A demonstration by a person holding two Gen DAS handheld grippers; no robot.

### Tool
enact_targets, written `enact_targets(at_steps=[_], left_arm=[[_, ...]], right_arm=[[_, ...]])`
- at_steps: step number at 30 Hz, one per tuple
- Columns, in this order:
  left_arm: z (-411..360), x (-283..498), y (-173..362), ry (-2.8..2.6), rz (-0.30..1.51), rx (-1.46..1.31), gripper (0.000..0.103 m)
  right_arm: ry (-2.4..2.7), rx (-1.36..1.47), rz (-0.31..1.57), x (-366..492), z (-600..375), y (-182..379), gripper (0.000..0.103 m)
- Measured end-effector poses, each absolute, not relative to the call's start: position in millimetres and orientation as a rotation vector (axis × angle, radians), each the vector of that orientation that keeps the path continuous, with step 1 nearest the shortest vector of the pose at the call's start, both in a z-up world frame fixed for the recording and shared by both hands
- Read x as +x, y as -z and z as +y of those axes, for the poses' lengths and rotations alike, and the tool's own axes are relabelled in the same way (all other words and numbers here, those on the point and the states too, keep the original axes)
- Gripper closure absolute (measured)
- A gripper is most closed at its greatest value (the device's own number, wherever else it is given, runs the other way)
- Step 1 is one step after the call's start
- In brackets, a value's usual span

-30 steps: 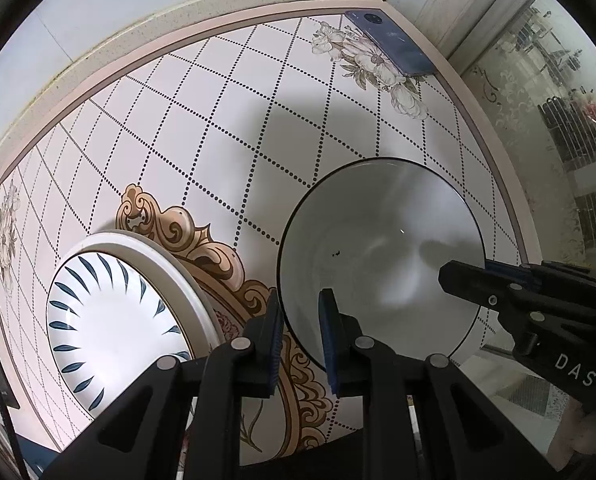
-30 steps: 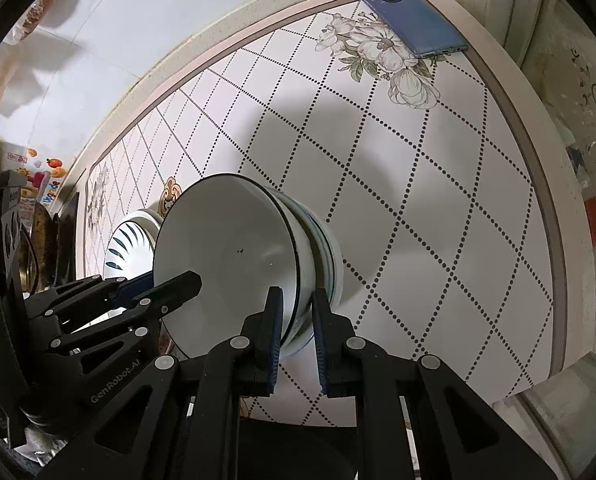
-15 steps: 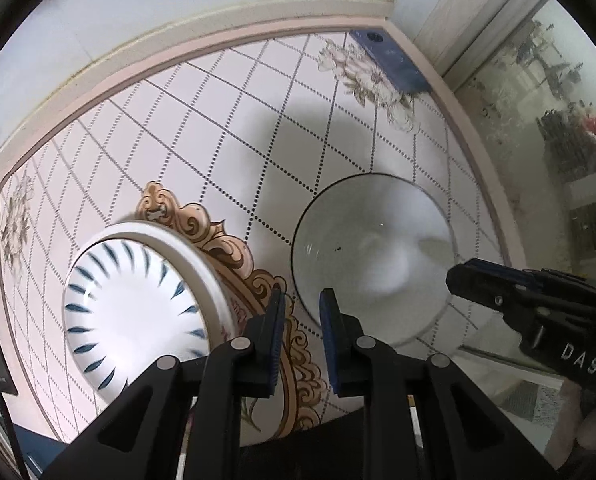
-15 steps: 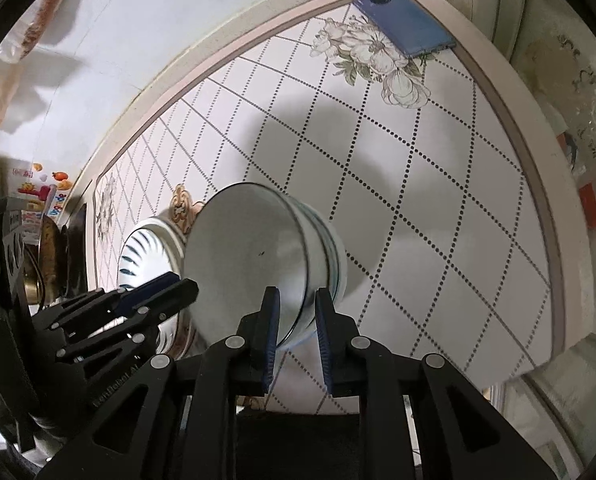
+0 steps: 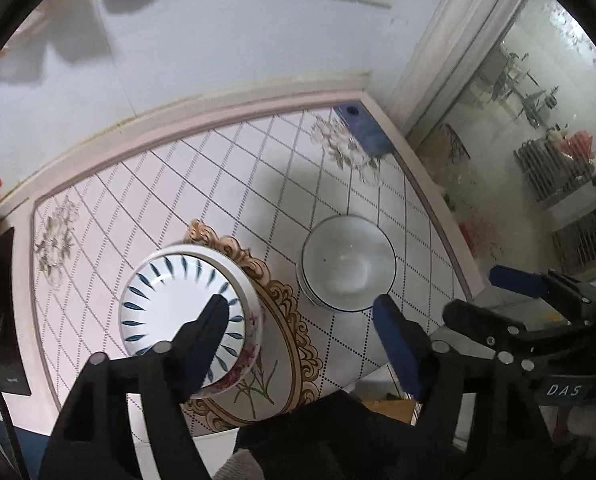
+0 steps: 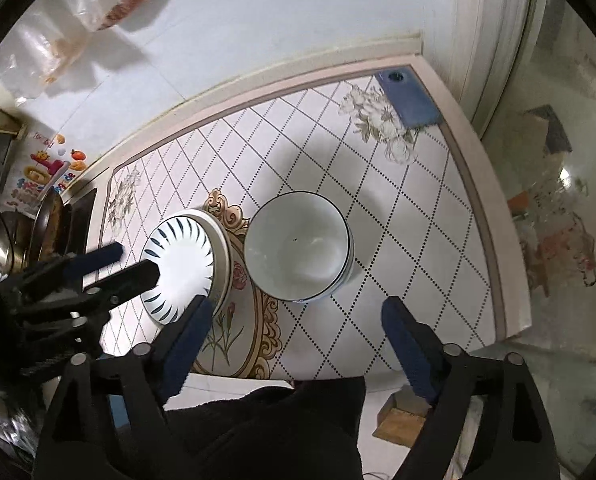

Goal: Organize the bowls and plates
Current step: 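Move both grippers to the bowl stack and grip its rim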

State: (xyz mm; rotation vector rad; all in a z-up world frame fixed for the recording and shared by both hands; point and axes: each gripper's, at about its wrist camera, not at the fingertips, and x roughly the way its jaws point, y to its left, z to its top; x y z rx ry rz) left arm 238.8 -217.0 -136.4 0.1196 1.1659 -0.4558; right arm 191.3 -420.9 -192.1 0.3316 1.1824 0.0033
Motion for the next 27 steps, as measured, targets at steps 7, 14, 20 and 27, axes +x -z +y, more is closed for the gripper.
enact_targets(at_steps=[7,14,20,27], left_arm=[[-208.2,230.5,116.8,0.459,1.137,0.101,0.008],[-206.4,224.2,102.6,0.484,1.127,0.074,0.008],[-211.9,229.2,108.6,0.481,1.137,0.064,0.008],[-226.0,248.3,138.1,0.451,1.171,0.086,0.008]], right_arm=[[0.029,0.277,1.128,171.7,-411.6,157.6,0.01],[0.023,0.269,1.088,157.9,-408.7,129.5,0.009],[0.026,0.271,1.062,154.7,-415.0,118.6,0.008],[0.001,0.344,1.103,173.8,-434.7,147.6,0.008]])
